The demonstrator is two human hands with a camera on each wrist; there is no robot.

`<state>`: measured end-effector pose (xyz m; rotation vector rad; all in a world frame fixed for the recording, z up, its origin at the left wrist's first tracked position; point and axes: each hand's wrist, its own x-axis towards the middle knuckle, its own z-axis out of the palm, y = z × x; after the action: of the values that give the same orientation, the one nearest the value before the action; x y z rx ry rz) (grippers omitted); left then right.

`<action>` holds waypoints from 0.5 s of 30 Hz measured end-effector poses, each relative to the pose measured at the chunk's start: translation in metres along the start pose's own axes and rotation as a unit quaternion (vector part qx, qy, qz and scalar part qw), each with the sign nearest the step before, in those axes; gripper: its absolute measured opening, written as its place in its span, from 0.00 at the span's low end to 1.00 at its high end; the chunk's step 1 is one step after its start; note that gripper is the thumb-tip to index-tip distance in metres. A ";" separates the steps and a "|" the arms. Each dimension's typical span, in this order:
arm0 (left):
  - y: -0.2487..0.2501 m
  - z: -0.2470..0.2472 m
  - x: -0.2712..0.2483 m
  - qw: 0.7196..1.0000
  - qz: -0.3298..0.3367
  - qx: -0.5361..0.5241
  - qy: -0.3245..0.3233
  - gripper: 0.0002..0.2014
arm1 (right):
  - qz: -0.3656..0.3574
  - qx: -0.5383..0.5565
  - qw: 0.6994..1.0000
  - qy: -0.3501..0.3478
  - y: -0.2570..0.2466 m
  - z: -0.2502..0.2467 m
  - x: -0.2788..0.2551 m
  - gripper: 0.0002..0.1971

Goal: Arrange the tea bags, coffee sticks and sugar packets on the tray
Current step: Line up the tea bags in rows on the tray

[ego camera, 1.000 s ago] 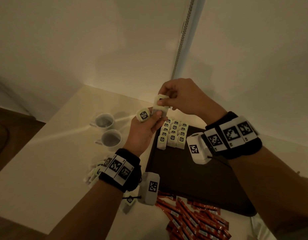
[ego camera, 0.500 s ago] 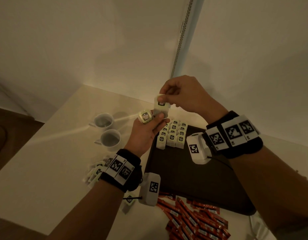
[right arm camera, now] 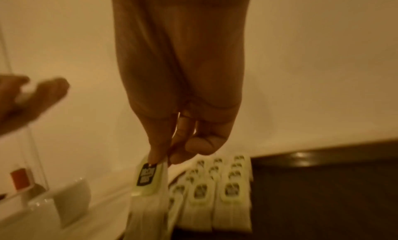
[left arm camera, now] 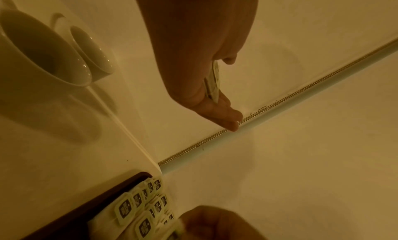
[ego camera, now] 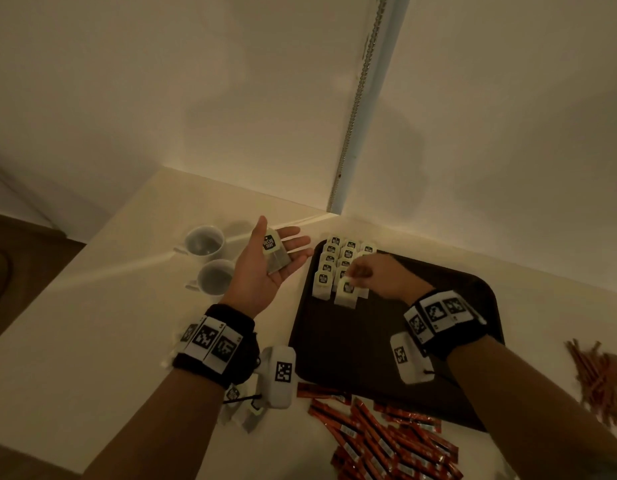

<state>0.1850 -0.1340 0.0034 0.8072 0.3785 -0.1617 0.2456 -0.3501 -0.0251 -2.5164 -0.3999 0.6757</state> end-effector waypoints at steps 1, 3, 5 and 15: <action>0.000 0.000 0.001 1.000 -0.001 -0.002 -0.002 0.28 | 0.009 -0.002 1.000 -0.012 0.008 0.009 0.005 0.12; -0.001 0.000 0.002 1.000 -0.003 -0.002 -0.006 0.29 | 0.023 -0.012 1.000 -0.011 0.019 0.024 0.014 0.11; -0.002 -0.001 0.004 1.000 -0.003 0.000 -0.010 0.29 | 0.042 0.002 0.999 0.020 0.027 0.034 0.023 0.09; -0.003 -0.010 0.010 1.000 -0.008 0.017 -0.003 0.31 | 0.062 0.031 0.992 0.103 0.035 0.049 0.050 0.06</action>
<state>0.1904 -0.1289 -0.0081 0.8368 0.3774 -0.1865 0.2663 -0.3408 -0.1000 -2.5354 -0.1490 0.4593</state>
